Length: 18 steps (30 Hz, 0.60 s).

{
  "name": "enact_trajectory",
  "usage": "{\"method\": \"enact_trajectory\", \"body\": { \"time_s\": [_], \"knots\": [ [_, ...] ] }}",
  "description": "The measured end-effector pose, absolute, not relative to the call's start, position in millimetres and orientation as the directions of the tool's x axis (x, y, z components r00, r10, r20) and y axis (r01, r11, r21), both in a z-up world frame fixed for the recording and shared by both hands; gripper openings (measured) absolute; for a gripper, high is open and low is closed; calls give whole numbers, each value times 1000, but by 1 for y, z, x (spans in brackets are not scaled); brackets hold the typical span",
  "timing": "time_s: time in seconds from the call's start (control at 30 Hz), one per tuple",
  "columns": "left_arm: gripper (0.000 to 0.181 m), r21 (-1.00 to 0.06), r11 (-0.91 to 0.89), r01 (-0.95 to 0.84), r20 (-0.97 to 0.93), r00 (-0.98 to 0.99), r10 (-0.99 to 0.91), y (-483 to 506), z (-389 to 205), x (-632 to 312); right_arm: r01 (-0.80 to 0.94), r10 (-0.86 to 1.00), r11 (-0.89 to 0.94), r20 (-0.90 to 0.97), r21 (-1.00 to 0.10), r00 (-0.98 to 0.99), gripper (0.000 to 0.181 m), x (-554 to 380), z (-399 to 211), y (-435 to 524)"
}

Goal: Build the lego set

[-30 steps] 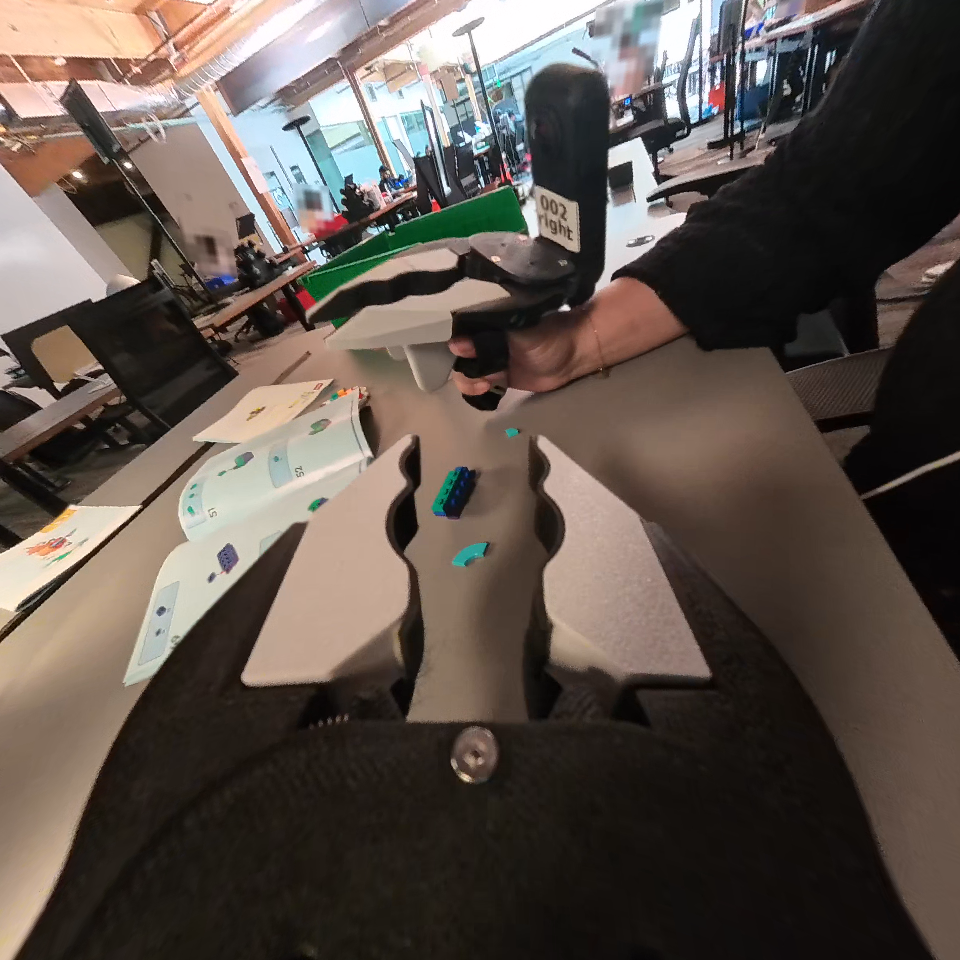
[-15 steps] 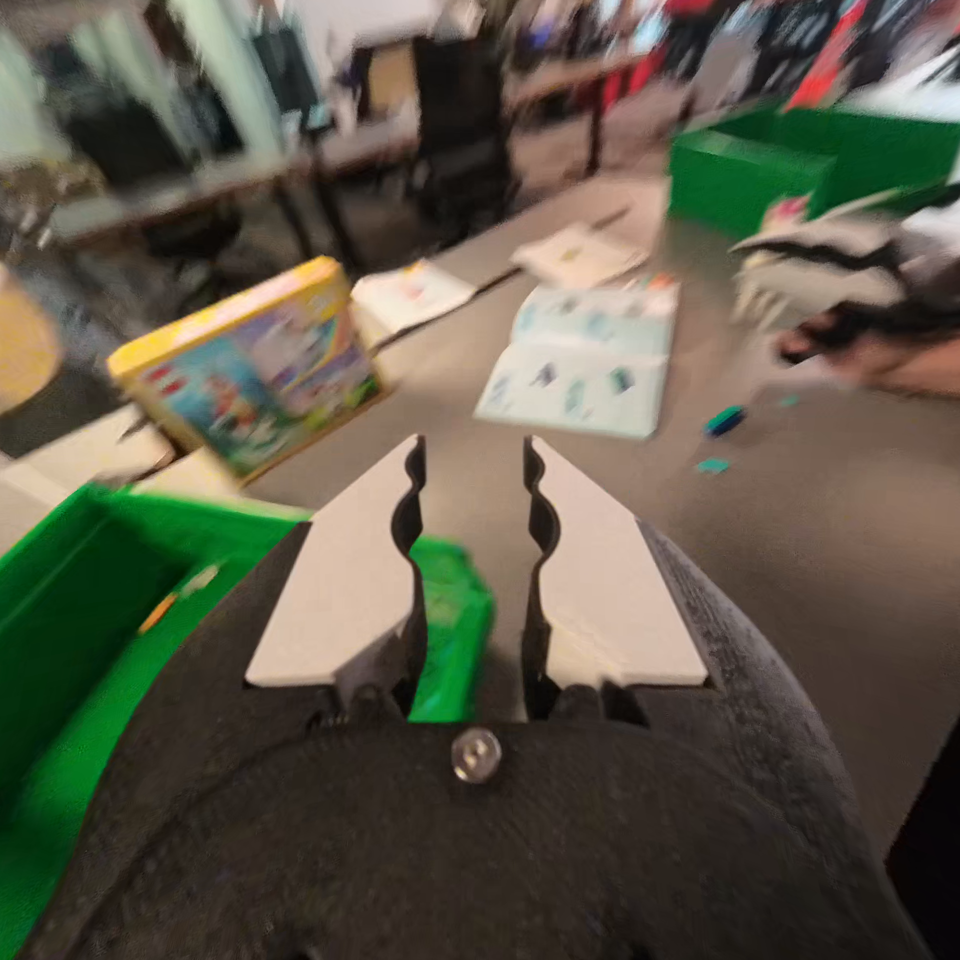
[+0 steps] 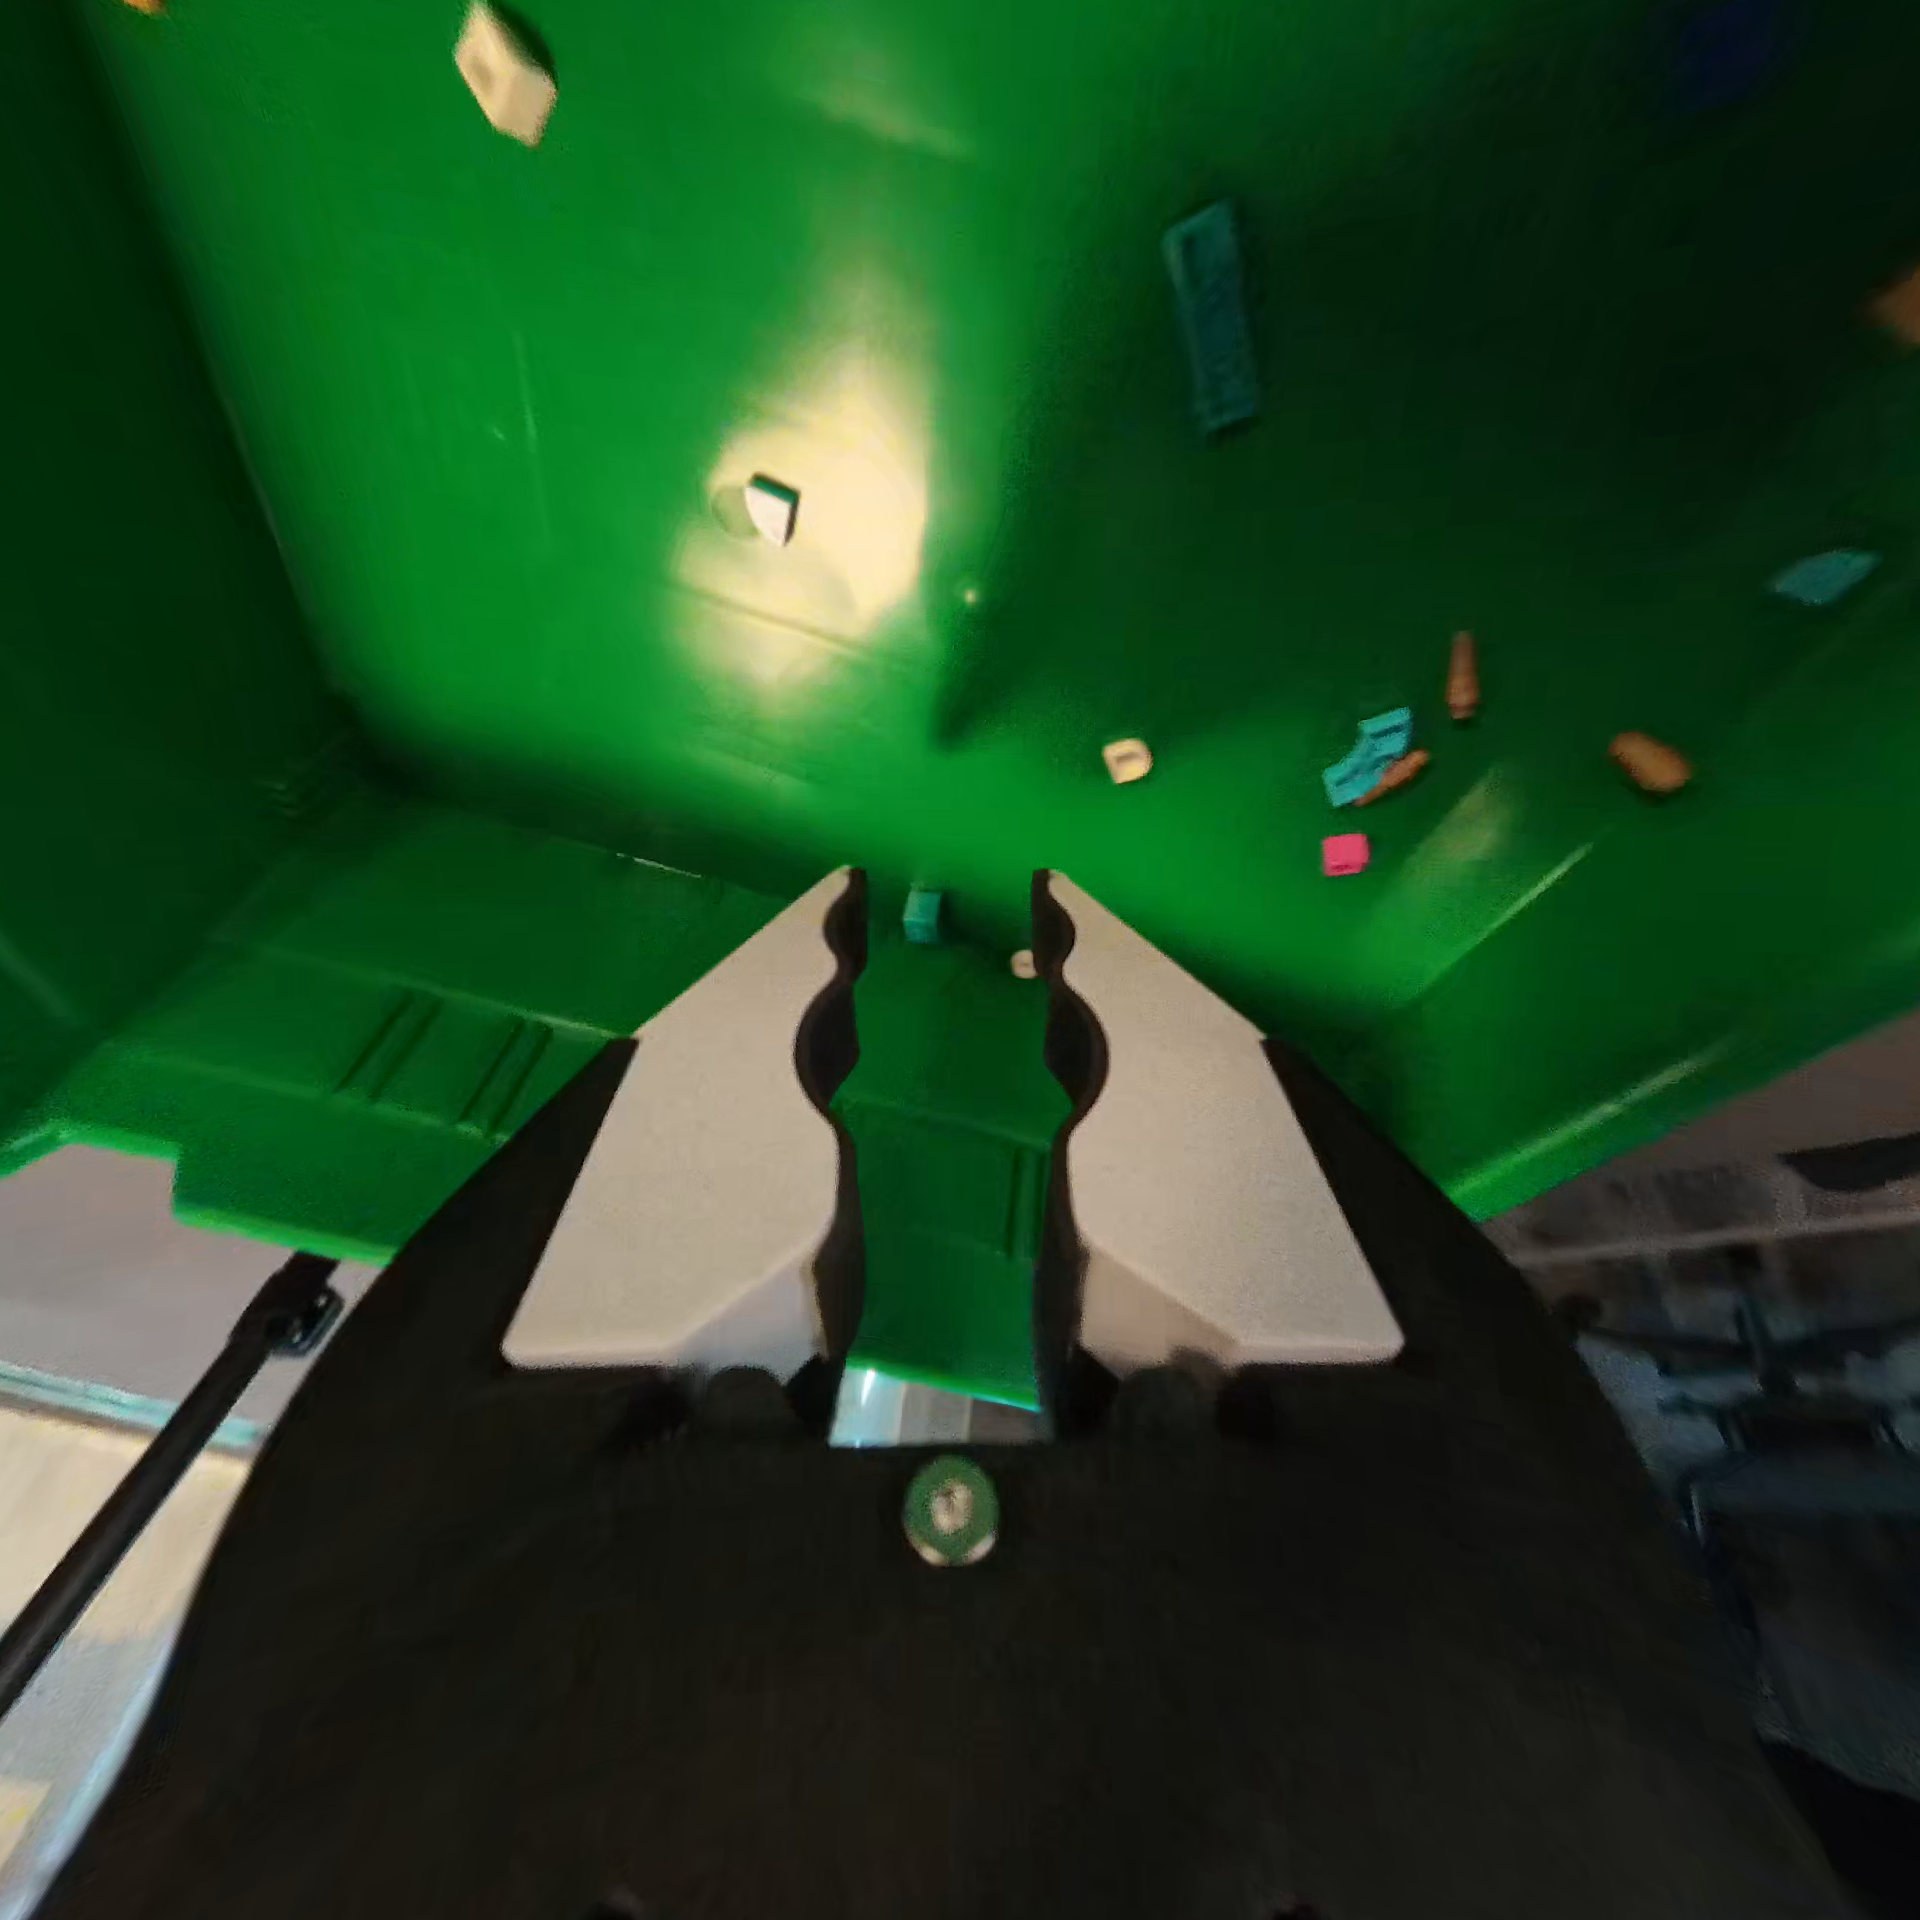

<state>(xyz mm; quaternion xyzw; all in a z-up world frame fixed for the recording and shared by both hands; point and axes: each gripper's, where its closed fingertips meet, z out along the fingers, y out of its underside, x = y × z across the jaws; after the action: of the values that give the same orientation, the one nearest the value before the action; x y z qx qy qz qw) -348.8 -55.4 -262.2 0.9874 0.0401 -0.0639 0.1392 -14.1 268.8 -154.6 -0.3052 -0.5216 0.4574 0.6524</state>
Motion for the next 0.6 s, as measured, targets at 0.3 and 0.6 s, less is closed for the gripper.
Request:
{"method": "enact_trajectory", "body": {
  "time_s": [0.3, 0.6],
  "knots": [
    [30, 525, -840, 138, -138, 988, 76, -85, -278, -356, -273, 901, 422, 432, -864, 24, 16, -15, -157, 263],
    [8, 587, -799, 129, -139, 989, 57, -98, -285, -360, -271, 896, 434, 443, -860, 27, 16, -15, -157, 263]
  ]
}}
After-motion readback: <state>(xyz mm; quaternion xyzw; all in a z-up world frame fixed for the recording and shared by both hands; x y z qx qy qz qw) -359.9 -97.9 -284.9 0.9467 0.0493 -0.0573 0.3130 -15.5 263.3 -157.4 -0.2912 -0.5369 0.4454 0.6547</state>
